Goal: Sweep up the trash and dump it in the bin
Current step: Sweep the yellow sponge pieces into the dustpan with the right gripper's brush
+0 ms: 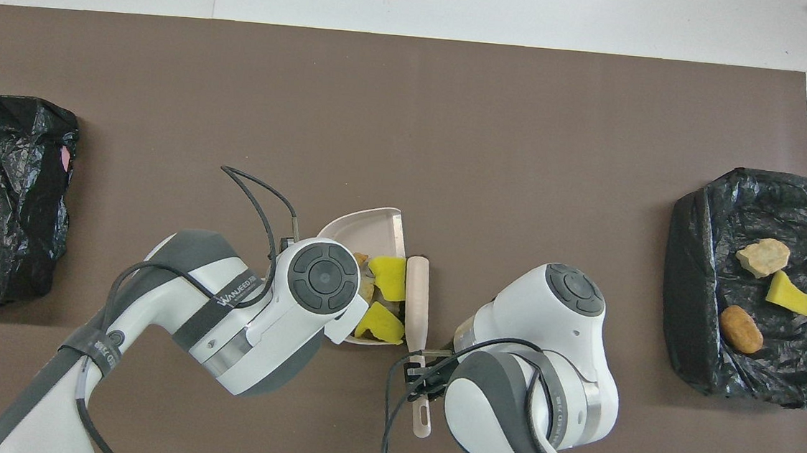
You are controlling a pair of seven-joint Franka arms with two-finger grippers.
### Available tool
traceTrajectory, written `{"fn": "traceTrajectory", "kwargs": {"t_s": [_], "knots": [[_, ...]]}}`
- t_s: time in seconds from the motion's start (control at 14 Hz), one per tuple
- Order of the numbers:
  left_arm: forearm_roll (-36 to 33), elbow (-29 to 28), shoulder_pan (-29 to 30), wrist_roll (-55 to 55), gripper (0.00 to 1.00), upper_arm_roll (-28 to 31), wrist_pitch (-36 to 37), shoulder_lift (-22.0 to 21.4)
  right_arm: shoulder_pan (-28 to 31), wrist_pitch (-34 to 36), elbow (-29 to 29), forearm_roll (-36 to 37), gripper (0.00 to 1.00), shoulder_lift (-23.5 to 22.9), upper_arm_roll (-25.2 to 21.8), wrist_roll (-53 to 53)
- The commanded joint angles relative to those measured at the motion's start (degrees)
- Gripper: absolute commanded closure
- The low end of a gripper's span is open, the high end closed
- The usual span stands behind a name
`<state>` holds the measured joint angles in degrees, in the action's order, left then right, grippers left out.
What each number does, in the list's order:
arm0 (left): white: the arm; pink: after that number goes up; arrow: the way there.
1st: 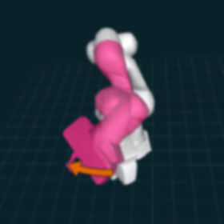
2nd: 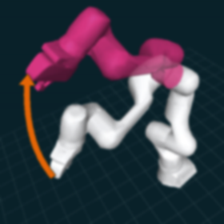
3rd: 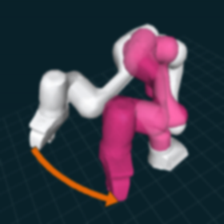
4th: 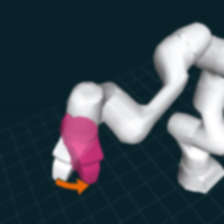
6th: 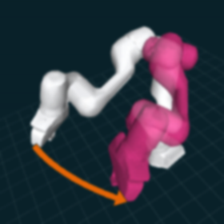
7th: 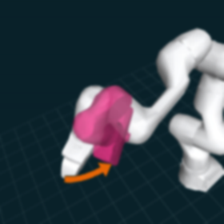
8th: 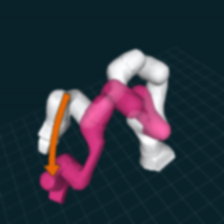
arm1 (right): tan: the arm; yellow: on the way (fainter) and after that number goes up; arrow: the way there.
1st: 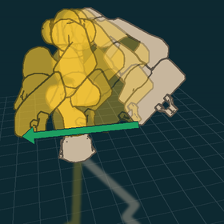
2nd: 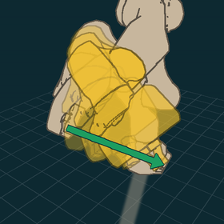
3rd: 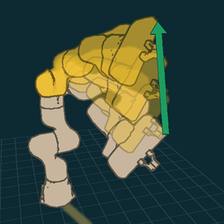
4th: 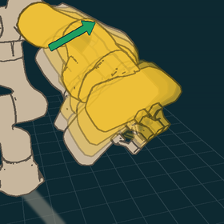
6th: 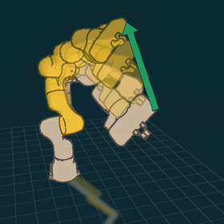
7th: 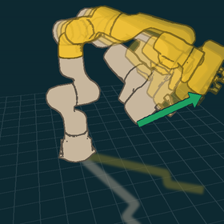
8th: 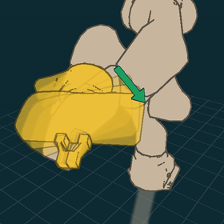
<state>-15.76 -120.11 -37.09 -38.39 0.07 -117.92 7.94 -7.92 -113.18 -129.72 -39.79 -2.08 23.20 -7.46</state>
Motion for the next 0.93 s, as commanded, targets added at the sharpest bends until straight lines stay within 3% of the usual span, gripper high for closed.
{"fn": "traceTrajectory", "kwargs": {"t_s": [0.0, 0.5, 0.86], "knots": [[0.4, -2.5, -0.1, 0.2, 1.0, 0.3, -1.8, -1.7, 0.4, 0.6, 3.7, -5.6, 1.0, -1.8, -0.1, -0.5], [0.3, -2.8, 0.4, 1.0, 1.0, 0.4, -4.7, -1.5, 1.2, 3.9, 4.6, -2.8, 1.0, 1.1, -0.6, -1.4], [0.4, -2.8, 0.5, 1.1, 1.0, 0.4, -4.6, -1.5, 3.3, 11.0, 5.7, 6.5, 1.0, 6.2, -0.8, -2.5]]}}
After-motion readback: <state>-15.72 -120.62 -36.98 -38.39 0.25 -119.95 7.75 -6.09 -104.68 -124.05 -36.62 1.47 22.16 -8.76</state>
